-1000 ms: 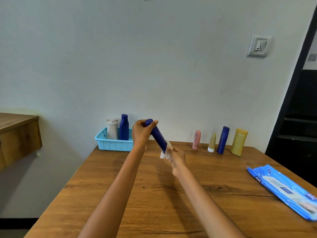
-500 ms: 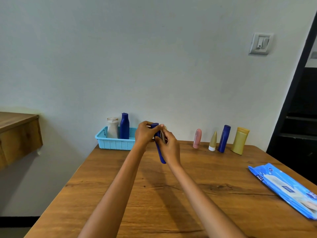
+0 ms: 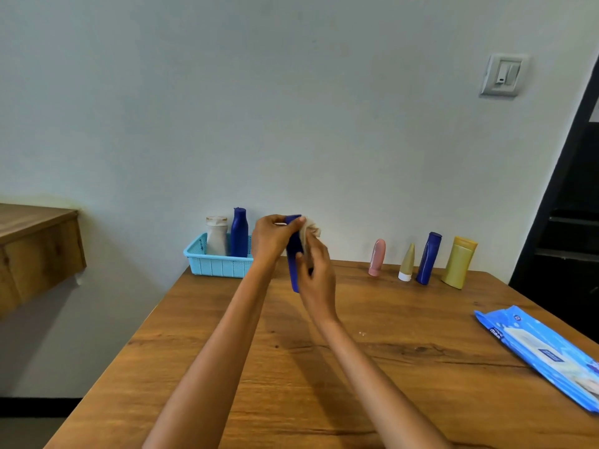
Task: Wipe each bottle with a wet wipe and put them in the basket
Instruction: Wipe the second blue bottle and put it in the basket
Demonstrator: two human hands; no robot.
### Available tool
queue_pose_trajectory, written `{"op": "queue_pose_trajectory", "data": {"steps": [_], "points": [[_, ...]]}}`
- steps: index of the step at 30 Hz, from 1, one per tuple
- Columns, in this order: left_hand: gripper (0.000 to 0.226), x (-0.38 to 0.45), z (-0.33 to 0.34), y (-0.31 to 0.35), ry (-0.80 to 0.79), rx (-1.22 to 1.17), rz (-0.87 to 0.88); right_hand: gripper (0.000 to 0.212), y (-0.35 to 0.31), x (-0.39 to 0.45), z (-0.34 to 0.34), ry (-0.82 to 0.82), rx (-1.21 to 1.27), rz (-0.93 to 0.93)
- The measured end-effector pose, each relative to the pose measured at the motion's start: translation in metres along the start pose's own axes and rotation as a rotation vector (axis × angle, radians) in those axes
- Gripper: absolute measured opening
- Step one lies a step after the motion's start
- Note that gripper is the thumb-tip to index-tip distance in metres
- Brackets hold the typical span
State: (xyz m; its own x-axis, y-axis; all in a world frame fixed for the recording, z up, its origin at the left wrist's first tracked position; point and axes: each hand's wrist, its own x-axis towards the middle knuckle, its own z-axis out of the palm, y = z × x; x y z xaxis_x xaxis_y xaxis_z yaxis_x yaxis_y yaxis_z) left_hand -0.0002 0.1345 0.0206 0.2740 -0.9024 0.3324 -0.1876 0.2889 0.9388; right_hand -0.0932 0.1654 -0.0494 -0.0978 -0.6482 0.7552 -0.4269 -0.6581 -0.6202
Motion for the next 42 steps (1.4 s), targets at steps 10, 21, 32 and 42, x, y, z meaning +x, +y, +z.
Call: {"op": "queue_pose_trajectory", "data": {"steps": [10,21,32,42], "points": [[0.047,0.012,-0.030,-0.005,0.232,-0.060,-0.070,0.054,0.037,-0.033,-0.010,-0.364,-0.311,-0.066],[0.050,0.003,-0.012,-0.015,0.029,-0.052,-0.081,0.015,0.003,0.041,-0.012,-0.109,0.220,0.322],[0.036,0.006,-0.010,-0.019,-0.019,-0.080,-0.078,0.016,0.003,0.051,-0.036,-0.328,0.310,0.467],[0.039,0.005,-0.015,-0.016,0.180,-0.049,-0.089,0.029,0.013,0.014,-0.011,-0.089,0.117,0.247]]}}
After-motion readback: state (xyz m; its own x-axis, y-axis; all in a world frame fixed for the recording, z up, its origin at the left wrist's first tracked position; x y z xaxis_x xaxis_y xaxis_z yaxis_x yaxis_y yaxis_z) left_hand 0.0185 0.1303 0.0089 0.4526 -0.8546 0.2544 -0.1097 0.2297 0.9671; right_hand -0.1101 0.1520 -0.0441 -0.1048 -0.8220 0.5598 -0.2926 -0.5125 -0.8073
